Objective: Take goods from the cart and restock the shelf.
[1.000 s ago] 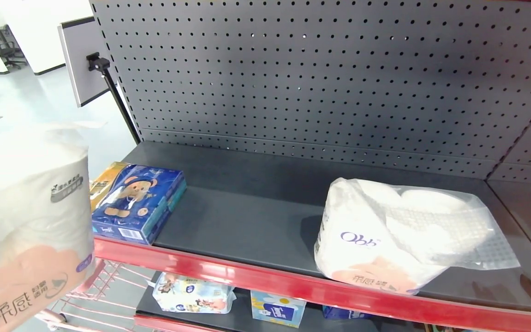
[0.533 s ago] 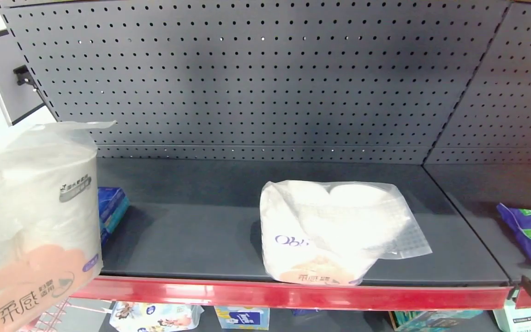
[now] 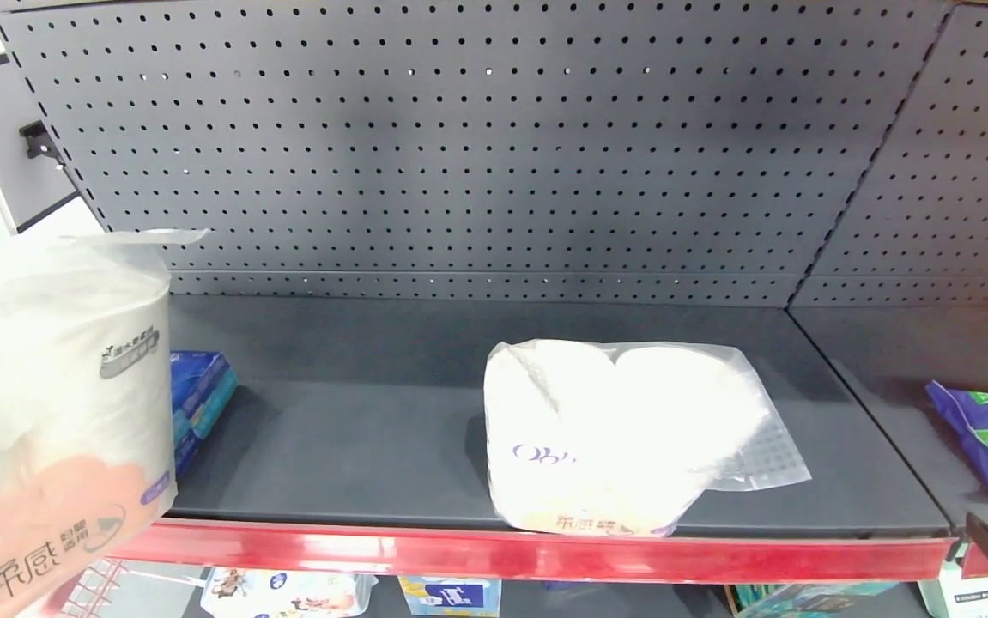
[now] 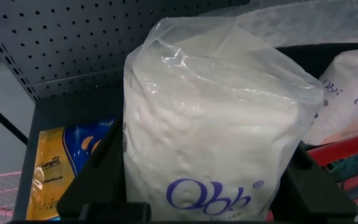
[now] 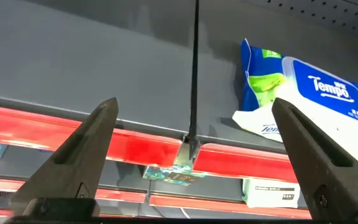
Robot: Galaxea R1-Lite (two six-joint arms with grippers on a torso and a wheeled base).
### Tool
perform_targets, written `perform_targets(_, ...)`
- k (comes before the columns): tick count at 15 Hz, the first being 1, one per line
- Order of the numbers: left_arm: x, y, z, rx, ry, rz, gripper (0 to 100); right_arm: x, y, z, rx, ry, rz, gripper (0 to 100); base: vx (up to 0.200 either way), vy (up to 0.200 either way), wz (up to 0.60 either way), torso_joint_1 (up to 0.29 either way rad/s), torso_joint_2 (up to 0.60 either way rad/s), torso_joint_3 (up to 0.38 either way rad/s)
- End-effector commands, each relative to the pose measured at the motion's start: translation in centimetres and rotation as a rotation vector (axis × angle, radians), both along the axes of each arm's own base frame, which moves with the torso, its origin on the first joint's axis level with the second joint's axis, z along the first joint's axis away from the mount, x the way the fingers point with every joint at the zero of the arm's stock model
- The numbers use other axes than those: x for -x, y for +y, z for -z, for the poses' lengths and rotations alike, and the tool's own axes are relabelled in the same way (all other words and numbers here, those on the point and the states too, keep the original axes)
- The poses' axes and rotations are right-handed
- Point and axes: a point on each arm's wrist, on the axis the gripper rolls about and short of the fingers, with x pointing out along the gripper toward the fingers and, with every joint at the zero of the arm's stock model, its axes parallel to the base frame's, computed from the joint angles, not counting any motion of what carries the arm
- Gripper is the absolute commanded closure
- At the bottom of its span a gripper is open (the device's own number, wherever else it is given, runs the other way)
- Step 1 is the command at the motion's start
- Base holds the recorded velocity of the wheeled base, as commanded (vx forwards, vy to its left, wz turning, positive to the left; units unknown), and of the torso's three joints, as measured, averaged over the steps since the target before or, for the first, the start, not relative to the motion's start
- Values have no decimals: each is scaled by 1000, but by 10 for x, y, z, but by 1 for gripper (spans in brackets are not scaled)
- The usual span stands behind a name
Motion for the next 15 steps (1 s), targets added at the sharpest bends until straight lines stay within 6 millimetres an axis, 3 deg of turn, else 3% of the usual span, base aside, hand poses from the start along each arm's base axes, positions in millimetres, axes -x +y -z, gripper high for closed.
perform_targets(1, 1, 0, 2, 0, 3, -6, 100, 1, 0, 0, 0, -5, 0, 0, 0, 0, 0, 0, 0, 0)
perform_targets(3, 2, 0, 2, 0, 0, -12, 100, 1, 0, 0, 0, -7, 0, 0, -200, 0, 0, -2, 2, 2)
perform_targets(9, 4, 0, 3, -1, -6, -23, 100, 2, 0, 1, 2, -8, 0, 0, 0, 0, 0, 0, 0, 0)
perform_targets(15, 5, 0, 3, -1, -8, -30, 100, 5, 0, 4, 2, -10, 0, 0, 0, -200, 0, 6, 5, 2)
